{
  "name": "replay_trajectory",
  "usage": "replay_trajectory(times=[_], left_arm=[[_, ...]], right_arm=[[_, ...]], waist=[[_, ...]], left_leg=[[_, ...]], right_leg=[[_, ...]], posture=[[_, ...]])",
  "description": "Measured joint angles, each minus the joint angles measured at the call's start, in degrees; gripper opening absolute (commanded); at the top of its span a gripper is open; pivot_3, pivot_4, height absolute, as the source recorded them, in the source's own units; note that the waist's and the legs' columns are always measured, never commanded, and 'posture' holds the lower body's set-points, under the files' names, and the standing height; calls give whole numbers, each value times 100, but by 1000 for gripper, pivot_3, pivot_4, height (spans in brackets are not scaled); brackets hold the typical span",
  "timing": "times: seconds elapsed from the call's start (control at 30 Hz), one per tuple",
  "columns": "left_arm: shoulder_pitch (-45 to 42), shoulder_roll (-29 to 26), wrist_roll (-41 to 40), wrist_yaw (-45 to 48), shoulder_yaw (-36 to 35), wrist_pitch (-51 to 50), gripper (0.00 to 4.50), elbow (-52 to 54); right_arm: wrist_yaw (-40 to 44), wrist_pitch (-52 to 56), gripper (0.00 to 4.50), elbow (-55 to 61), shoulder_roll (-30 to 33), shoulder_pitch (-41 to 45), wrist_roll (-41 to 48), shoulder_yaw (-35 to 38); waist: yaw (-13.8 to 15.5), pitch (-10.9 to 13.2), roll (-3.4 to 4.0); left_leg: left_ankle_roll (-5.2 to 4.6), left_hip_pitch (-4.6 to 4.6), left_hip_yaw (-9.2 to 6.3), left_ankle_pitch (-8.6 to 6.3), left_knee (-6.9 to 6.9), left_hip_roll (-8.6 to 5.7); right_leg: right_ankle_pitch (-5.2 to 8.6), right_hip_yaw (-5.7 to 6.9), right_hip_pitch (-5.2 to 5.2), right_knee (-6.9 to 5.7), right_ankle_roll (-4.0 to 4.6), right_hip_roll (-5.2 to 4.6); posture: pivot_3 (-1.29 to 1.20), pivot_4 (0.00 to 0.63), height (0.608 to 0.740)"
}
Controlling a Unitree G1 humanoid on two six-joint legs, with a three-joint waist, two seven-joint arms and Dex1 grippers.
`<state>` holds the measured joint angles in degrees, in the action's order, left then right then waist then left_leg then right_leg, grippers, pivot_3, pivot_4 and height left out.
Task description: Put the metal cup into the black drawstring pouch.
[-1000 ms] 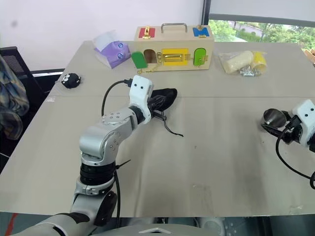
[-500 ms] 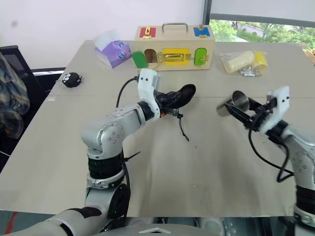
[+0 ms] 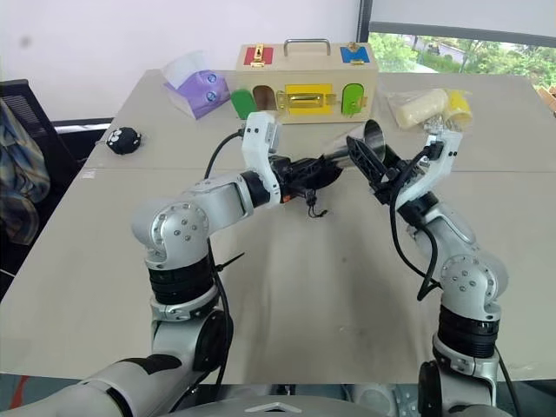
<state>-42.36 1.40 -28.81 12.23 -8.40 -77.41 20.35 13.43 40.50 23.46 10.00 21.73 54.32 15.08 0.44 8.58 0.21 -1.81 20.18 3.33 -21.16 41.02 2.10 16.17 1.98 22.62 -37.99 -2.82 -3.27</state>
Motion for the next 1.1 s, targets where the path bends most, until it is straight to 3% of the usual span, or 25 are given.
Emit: replay_trajectory(times=[0.2, 0.57, 1.03, 1.1], left_arm=[[0, -36, -32, -76, -37, 5, 0, -67], [-27, 345, -215, -448, -518, -88, 0, -78], [-27, 318, -328, -513, -471, -154, 0, -71], [-27, 319, -331, -515, -471, -154, 0, -71]], right_arm=[[-166, -90, 2774, -25, -204, 133, 258, 7], [0, -273, 2774, -142, -143, -567, 81, -188], [-151, -714, 2774, -620, -589, -401, -1030, -988], [-143, -730, 3786, -640, -591, -401, -1143, -1062]], waist=[[-87, 0, 0], [-118, 0, -1], [-122, 0, 0], [-122, 0, 0]], left_leg=[[3, 1, -9, 2, 0, 1], [3, 8, -14, 2, -4, 1], [6, 11, -31, 3, -4, 0], [7, 13, -33, 4, -4, -1]], right_leg=[[0, 3, -1, -2, 1, 2], [0, -16, 4, 0, 1, 1], [0, -4, 5, 4, 1, 5], [0, -1, 5, 4, 1, 5]], posture=[[0, 150, 740], [0, 150, 740], [0, 150, 740], [0, 150, 740]])
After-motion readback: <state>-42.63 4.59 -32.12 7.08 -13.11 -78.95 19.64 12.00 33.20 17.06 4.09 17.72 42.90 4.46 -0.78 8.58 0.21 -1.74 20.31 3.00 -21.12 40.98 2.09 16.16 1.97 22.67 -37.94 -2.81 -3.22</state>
